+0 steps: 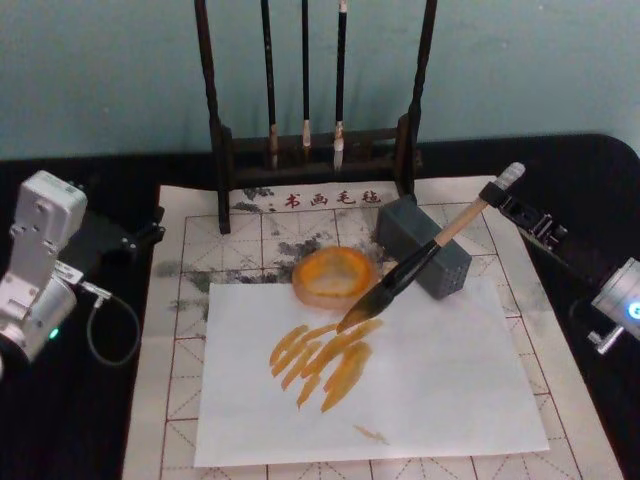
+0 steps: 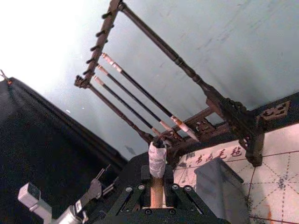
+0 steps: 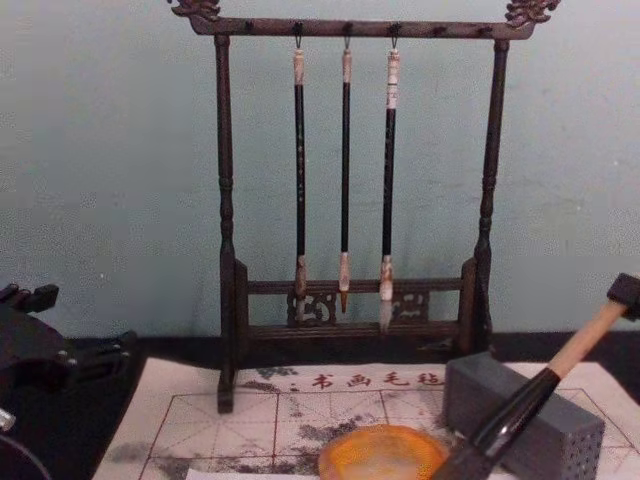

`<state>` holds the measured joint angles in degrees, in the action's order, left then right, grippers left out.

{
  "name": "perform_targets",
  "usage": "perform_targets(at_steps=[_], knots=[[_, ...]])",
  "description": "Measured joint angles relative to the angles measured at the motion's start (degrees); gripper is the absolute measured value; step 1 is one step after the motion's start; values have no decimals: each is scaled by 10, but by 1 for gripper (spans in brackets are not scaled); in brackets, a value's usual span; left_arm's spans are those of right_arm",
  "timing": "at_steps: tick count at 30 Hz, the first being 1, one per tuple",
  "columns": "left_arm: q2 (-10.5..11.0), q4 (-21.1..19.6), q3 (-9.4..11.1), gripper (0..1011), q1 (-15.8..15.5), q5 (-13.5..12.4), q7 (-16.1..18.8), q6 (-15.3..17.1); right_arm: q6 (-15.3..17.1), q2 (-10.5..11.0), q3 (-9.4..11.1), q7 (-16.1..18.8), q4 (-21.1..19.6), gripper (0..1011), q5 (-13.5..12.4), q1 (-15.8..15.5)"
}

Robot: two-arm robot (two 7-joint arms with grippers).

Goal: Pick up the brush from the inkstone, write on the paper, then place the brush back to its original position.

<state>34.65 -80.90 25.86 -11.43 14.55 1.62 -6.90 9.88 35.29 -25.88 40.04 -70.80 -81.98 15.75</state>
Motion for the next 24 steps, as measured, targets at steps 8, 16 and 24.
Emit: perform_targets(at_steps=[8,16,24], knots=[[0,0,0,1001,0,0,0,0,-11,-12,9,-35,-6,174,-14,-7],[0,0,0,1001,0,0,0,0,-25,-25,13,-59,-8,173,-18,-7],[0,0,0,1001,0,0,0,0,-45,-43,14,-75,0,174,-7,0]])
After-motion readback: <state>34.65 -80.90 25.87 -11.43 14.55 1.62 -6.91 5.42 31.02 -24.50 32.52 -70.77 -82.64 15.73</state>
